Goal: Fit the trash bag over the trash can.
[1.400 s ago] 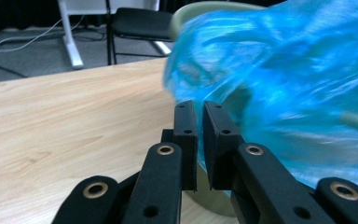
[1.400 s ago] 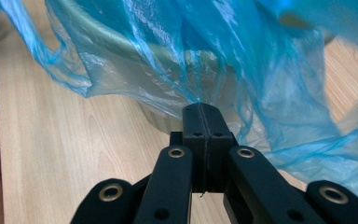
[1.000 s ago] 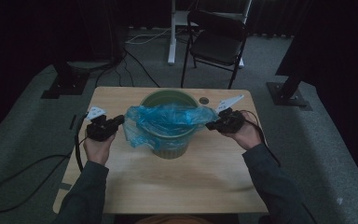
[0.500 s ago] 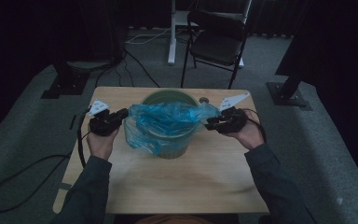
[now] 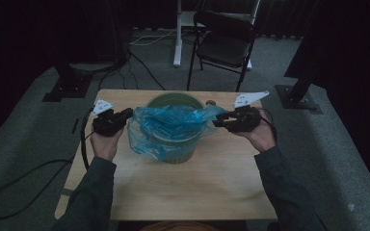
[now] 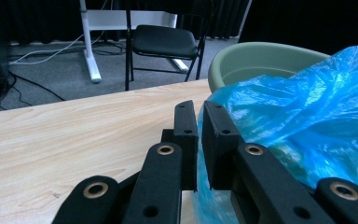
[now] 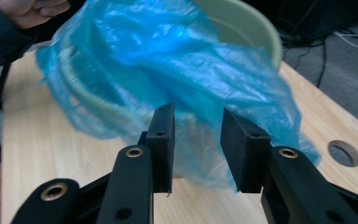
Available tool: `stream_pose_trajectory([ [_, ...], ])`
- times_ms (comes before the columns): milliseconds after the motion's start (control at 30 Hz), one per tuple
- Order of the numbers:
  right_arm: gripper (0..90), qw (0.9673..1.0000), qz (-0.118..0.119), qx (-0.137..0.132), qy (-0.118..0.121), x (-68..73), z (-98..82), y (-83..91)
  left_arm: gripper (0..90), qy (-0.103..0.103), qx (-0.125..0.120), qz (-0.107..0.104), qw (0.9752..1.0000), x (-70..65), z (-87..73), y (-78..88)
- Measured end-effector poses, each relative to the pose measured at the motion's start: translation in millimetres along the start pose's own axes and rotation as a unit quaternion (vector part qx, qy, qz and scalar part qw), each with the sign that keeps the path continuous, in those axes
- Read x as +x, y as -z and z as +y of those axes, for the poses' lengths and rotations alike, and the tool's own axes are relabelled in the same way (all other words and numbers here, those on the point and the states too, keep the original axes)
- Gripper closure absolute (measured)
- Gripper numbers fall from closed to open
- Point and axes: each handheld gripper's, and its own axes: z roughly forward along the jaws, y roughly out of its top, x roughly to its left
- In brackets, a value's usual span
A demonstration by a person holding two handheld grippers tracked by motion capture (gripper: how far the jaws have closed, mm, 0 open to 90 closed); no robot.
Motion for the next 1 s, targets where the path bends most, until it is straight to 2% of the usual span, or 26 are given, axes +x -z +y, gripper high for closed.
stream_pose_trajectory([
  [100,67.4,0.9997,-0.02,0.005,-0.011,-5.6,4.7,-7.6,84.5,-0.004,0.002,-0.004,1.0,-1.9,1.7,-5.3],
  [267,69.7,0.9992,-0.026,0.012,-0.028,-12.8,7.7,-20.5,84.7,-0.006,0.004,-0.007,1.0,-3.9,3.5,-11.9],
  [367,70.8,0.9982,-0.03,0.018,-0.049,-20.5,8.7,-33.2,84.7,-0.003,0.005,-0.008,0.9999,-3.9,7.6,-18.9],
  [567,73.7,0.9955,-0.04,0.021,-0.083,-32.8,7.2,-44.5,84.6,-0.008,0.023,-0.013,0.9996,-3.5,11.5,-32.8],
  [700,75.8,0.9938,-0.042,0.027,-0.1,-37.3,4.6,-48.2,84.7,-0.003,0.035,-0.016,0.9992,-2.1,9.7,-41.8],
  [767,76.4,0.9932,-0.044,0.033,-0.103,-38.4,4.2,-49.6,84.7,-0.003,0.044,-0.017,0.9989,-1.5,8.1,-46.7],
  [1000,80.2,0.9917,-0.045,0.047,-0.111,-40.9,3.1,-53.8,85.7,0.01,0.042,-0.029,0.9987,2.7,4.4,-50.9],
])
